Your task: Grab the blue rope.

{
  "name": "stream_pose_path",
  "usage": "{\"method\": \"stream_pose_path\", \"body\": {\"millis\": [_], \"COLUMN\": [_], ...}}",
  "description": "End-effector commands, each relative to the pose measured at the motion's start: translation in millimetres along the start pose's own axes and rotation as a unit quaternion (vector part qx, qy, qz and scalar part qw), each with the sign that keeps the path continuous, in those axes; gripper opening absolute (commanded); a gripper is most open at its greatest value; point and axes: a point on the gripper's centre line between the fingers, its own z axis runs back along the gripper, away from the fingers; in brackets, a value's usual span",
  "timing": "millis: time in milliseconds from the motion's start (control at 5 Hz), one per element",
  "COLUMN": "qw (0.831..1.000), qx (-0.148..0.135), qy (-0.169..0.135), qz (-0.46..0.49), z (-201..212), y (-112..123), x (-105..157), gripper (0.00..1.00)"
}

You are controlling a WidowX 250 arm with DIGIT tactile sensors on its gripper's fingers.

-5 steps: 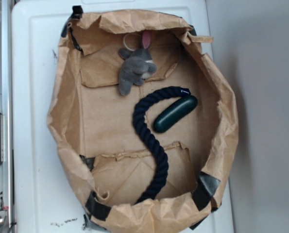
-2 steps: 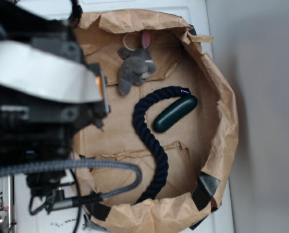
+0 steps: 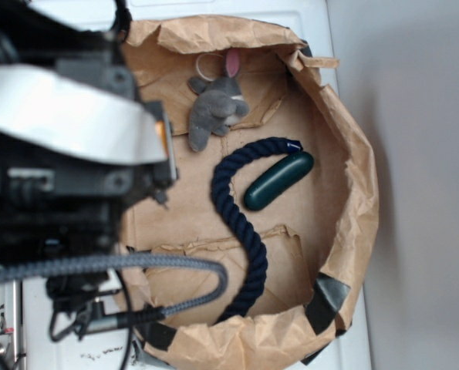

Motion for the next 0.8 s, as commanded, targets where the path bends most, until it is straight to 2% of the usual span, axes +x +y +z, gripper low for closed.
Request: {"method": "stream_pose_path", "body": {"millis": [0, 200, 400, 600], "qw": [0.996, 0.980, 0.960, 0.965], "qx": [0.001, -0.013, 0.005, -0.008], "qy": [-0.047, -0.035, -0.013, 0.008], "qz": [-0.078, -0.193, -0.278, -0.262], "z": [-9, -28, -65, -84], "y": [-2, -8, -8, 5], "x": [45, 50, 75, 108], "gripper": [1.00, 1.00, 1.00, 1.00]}}
